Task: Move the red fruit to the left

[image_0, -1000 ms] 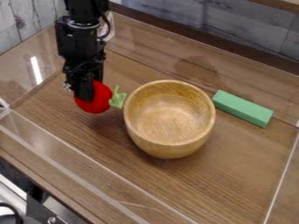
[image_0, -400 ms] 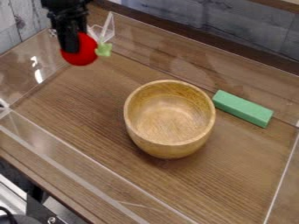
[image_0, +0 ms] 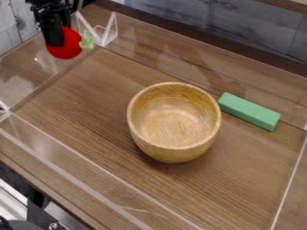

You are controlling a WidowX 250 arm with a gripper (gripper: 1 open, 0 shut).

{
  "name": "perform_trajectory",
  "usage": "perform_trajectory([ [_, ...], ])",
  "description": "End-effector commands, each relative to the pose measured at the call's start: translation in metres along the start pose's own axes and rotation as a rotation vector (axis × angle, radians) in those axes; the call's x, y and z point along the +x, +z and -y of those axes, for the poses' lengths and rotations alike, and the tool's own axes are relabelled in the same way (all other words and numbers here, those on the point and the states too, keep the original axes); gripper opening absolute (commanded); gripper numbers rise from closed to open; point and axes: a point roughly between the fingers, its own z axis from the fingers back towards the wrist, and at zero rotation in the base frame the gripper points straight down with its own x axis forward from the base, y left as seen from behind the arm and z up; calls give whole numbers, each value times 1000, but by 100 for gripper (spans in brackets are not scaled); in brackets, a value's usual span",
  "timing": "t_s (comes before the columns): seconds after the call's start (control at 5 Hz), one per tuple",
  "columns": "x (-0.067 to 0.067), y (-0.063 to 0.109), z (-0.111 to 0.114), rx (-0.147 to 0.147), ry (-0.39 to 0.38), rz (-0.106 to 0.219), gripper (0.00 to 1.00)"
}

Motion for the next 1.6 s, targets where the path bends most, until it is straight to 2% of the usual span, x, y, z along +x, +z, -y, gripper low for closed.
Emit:
perform_trajectory([
  [0.0, 8, 16, 5, -49, 18, -16, 0],
  [0.8, 8, 2, 13, 9, 51, -178, 0],
  [1.4, 7, -5, 17, 40, 81, -246, 0],
])
